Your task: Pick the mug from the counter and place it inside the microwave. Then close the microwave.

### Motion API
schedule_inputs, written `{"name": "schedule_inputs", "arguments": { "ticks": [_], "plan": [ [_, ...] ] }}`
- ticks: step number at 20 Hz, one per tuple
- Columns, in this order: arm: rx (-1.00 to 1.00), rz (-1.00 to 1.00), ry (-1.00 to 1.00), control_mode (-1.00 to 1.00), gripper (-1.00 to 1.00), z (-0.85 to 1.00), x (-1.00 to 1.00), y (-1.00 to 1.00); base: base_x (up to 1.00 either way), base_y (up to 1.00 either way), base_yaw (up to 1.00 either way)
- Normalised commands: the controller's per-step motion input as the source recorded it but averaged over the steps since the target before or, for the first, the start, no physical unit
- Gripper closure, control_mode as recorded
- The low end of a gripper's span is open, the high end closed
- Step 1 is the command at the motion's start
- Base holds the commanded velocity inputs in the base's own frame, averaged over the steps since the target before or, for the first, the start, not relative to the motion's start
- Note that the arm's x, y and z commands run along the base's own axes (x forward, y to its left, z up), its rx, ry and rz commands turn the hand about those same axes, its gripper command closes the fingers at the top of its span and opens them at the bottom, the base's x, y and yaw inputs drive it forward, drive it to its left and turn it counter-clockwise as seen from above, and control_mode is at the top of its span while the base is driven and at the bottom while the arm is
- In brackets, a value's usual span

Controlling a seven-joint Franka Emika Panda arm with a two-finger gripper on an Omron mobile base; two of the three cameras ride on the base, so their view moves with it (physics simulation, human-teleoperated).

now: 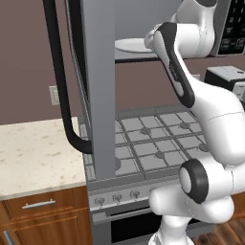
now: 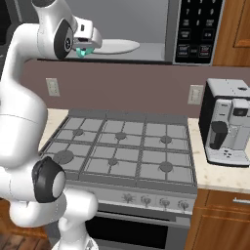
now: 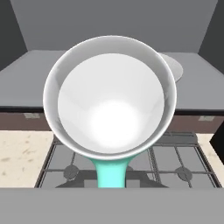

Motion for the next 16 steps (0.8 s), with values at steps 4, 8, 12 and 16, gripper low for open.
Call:
{"name": "schedule_inputs", "arguments": {
  "ticks": [4,8,12,16],
  "plan": [
    [0.0,0.0,0.01,-1.0,1.0,0.0,0.19,0.0,0.0,0.0,0.0],
    [0.0,0.0,0.03,-1.0,1.0,0.0,0.2,0.0,0.0,0.0,0.0],
    [0.0,0.0,0.08,-1.0,1.0,0.0,0.23,0.0,0.0,0.0,0.0],
    [0.0,0.0,0.14,-1.0,1.0,0.01,0.24,0.0,0.0,0.0,0.0]
  ]
}}
